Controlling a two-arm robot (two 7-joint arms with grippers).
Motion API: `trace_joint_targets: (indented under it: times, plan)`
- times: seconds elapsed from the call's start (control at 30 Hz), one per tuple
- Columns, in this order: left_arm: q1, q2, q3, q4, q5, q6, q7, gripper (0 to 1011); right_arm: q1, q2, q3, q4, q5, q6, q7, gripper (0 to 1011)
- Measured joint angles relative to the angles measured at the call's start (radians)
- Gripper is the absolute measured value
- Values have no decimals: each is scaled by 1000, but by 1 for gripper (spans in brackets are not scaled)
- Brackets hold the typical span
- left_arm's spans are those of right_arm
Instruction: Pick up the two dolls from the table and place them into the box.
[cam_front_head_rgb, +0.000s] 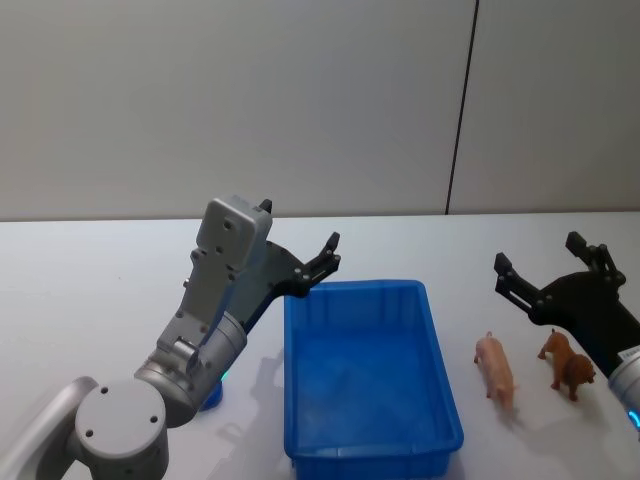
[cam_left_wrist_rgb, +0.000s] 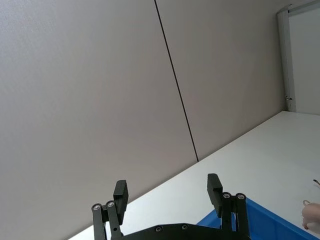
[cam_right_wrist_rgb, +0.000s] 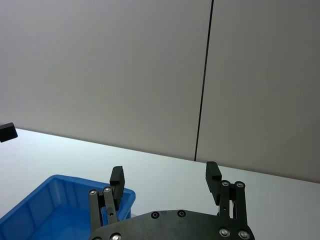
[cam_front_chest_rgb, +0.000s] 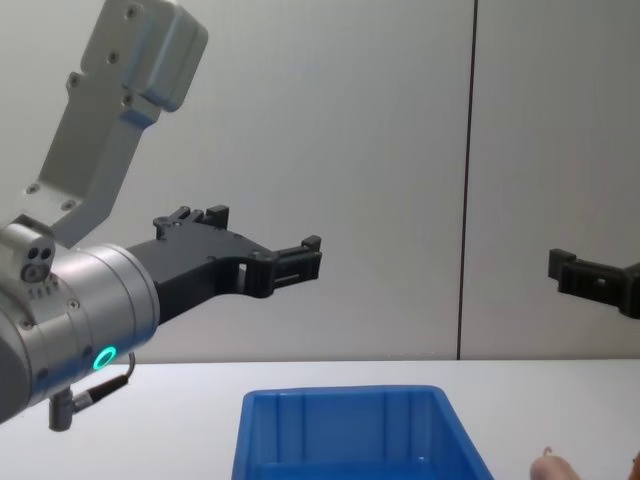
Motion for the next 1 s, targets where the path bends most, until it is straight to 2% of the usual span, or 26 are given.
trace_joint_targets:
  times: [0.73,1.0]
  plan:
    - [0,0,0,0,0,0,0,1003,0,3,3,3,0,2,3,1001]
    - [0,0,0,0,0,0,0,1003,-9,35,25,18,7,25,17,1001]
